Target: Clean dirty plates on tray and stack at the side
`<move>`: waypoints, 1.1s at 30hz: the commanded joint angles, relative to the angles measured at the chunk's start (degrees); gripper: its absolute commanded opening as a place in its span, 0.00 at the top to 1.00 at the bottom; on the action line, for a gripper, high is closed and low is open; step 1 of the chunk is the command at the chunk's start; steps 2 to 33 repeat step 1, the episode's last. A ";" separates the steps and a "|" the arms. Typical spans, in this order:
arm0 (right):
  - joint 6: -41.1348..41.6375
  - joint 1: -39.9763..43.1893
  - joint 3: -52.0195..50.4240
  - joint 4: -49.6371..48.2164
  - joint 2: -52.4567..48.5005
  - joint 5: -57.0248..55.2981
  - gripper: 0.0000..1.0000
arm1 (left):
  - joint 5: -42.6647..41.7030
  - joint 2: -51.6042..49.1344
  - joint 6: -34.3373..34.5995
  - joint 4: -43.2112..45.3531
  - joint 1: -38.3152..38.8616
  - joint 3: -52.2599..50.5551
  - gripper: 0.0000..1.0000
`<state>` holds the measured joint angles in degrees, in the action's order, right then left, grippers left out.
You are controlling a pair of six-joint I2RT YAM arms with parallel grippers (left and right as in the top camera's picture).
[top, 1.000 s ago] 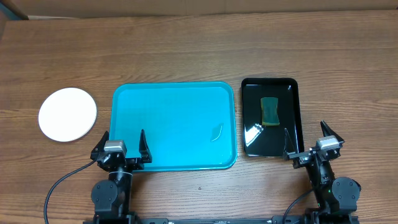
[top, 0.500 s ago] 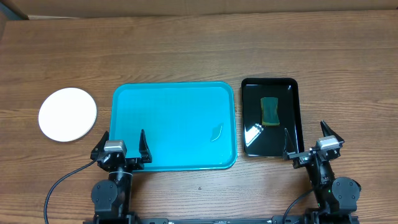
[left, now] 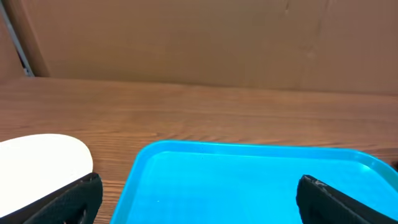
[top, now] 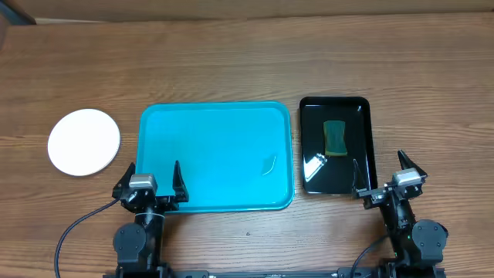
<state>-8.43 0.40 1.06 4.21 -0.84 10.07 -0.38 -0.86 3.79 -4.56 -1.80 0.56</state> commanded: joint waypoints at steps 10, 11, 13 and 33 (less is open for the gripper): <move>-0.20 0.37 -0.61 -0.24 0.68 -0.33 0.00 | -0.26 0.63 -1.70 0.07 0.11 -0.26 0.00; -0.20 0.37 -0.61 -0.24 0.68 -0.33 0.00 | -0.26 0.63 -1.70 0.07 0.11 -0.26 0.00; -0.20 0.37 -0.61 -0.24 0.68 -0.33 0.00 | -0.26 0.63 -1.70 0.07 0.11 -0.26 0.00; -0.20 0.37 -0.61 -0.24 0.68 -0.33 0.00 | -0.26 0.63 -1.70 0.07 0.11 -0.26 0.00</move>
